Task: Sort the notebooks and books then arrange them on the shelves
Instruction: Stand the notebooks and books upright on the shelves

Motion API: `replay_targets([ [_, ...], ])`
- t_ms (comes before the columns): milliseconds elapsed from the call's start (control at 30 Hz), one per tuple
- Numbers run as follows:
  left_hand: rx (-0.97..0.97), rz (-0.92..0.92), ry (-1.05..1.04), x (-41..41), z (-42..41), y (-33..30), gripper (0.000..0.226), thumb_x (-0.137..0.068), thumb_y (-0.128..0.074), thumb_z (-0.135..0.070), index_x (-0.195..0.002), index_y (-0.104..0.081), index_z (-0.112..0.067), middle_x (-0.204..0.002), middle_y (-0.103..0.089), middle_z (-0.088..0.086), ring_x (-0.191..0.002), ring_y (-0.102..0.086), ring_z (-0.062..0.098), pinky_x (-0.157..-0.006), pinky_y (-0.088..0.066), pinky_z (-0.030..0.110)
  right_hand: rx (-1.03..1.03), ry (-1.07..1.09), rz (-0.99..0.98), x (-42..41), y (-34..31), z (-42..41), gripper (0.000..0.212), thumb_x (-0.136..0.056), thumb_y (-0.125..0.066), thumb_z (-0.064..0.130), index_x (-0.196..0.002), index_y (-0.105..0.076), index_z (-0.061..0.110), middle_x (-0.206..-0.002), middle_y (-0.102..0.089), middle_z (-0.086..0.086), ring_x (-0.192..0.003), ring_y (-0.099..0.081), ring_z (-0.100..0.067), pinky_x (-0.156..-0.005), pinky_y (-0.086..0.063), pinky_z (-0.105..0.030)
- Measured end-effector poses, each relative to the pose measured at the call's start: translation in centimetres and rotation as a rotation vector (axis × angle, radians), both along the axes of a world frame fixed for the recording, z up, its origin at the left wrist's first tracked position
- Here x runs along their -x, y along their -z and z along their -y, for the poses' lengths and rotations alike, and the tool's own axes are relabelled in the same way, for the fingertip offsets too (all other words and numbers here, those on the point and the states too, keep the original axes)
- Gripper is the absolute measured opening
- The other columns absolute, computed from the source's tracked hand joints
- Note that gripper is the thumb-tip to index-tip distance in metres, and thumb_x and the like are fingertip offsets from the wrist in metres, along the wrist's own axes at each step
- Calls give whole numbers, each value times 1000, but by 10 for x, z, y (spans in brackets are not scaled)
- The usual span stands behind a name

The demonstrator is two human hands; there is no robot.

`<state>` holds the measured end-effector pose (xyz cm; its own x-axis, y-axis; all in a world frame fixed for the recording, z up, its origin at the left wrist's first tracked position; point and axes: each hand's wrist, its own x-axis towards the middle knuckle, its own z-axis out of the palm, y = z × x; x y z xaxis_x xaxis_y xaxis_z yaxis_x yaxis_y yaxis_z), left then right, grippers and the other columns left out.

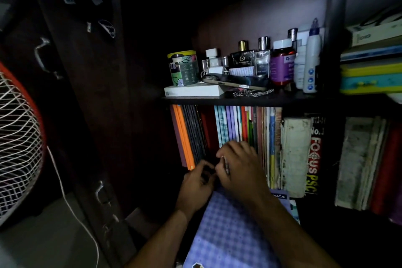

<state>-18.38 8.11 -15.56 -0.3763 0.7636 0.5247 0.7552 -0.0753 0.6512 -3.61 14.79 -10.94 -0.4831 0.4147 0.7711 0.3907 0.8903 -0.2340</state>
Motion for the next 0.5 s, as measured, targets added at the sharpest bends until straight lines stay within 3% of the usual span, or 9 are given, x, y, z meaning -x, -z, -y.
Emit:
replay_targets([
  [100,89,-74,88,-2,0,0,18,-88,-70,-19,-95,-69,-35,-82,-66,-20,-76,-61,-11,-70,-41,9,154,-2,20,-4,3,-5,17,-92,-56,24,-107,-60,17,-112,-53,1,-90,-56,-18,-72,-43,-29],
  [167,131,-107,100,-3,0,-1,22,-82,-69,-34,-103,-73,-31,-87,-60,-22,-79,-58,-14,-71,-37,3,229,12,12,-4,5,-6,23,-94,-58,24,-116,-57,16,-119,-51,-1,-87,-56,-19,-70,-38,-27],
  [267,179,-92,97,-1,0,-1,30,-73,-67,-52,-101,-71,-41,-90,-62,-19,-77,-60,-8,-70,-40,7,300,-16,-62,-3,3,-2,29,-95,-58,23,-122,-53,15,-121,-53,-3,-89,-55,-19,-73,-40,-27],
  [400,169,-17,74,-3,5,-3,28,-73,-84,-38,-90,-65,-49,-93,-66,-10,-75,-64,4,-69,-46,15,379,-81,-86,-3,0,1,42,-95,-59,20,-135,-50,15,-128,-59,-3,-97,-54,-14,-80,-43,-26],
  [500,147,189,125,-5,11,-5,30,-67,-86,-30,-90,-70,-41,-92,-72,-3,-74,-65,8,-73,-53,29,507,-217,-54,-1,3,1,56,-95,-60,17,-147,-40,22,-145,-53,3,-115,-59,-14,-95,-52,-34],
])
